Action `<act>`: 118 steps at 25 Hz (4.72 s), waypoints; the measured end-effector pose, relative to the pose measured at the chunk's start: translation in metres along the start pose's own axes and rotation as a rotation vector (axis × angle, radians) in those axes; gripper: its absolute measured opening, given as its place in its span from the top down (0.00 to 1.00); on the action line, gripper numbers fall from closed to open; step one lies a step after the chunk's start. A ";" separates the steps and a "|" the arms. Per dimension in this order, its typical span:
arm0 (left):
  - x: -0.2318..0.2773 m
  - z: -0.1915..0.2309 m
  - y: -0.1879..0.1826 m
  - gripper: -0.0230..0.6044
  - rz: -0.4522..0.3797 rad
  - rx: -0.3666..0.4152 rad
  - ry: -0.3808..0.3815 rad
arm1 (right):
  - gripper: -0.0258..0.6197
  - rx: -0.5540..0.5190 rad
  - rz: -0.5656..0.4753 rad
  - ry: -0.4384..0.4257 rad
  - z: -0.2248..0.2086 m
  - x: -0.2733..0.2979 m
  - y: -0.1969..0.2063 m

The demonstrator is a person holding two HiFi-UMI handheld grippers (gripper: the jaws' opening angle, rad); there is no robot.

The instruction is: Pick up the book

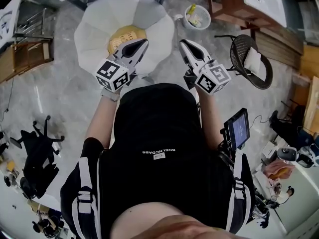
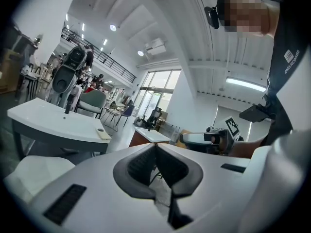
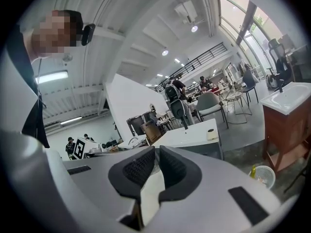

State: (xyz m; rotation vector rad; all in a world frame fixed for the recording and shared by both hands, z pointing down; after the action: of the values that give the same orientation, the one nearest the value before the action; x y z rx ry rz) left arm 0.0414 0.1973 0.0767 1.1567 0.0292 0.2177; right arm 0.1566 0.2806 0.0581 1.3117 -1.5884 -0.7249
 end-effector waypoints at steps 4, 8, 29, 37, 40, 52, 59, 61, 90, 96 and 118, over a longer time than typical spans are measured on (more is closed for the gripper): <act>-0.022 0.024 -0.003 0.94 -0.003 -0.009 -0.010 | 0.89 -0.017 0.015 -0.005 0.018 0.027 0.000; -0.038 0.045 -0.002 0.94 -0.018 -0.035 -0.039 | 0.89 -0.026 0.043 -0.018 0.028 0.048 0.005; -0.067 0.091 0.014 0.94 -0.113 -0.151 -0.264 | 0.89 -0.058 0.212 -0.201 0.029 0.126 0.007; -0.077 0.121 0.038 0.94 -0.148 -0.218 -0.404 | 0.89 -0.081 0.280 -0.288 0.023 0.164 0.007; -0.086 0.127 0.053 0.94 -0.151 -0.254 -0.449 | 0.89 -0.088 0.320 -0.315 0.025 0.173 0.018; -0.104 0.162 0.120 0.94 -0.154 -0.370 -0.526 | 0.89 -0.094 0.446 -0.385 0.024 0.214 0.076; -0.122 0.186 0.170 0.94 -0.161 -0.438 -0.580 | 0.89 -0.078 0.495 -0.388 0.011 0.231 0.112; -0.127 0.193 0.183 0.94 -0.164 -0.451 -0.597 | 0.89 -0.071 0.494 -0.383 0.007 0.239 0.120; -0.141 0.301 0.408 0.78 -0.173 -0.680 -0.661 | 0.88 -0.065 0.706 -0.398 -0.054 0.311 0.296; -0.146 0.326 0.467 0.77 -0.231 -0.732 -0.694 | 0.88 -0.077 0.736 -0.396 -0.069 0.328 0.335; -0.123 0.409 0.659 0.65 -0.411 -0.958 -0.789 | 0.88 -0.099 0.785 -0.421 -0.148 0.387 0.463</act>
State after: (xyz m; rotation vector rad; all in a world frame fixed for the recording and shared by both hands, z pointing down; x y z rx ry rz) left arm -0.1264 0.0575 0.8311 0.1997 -0.4832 -0.5565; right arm 0.0953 0.0453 0.6299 0.3847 -2.1642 -0.5759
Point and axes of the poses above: the fingertips, and each gripper's own axes: x forward along the fingers, z to its left, y out of its underside, the point moved 2 cm from there along -x, backward along the fingers, and after that the axes turned 12 degrees about y, right-handed, at the moved point
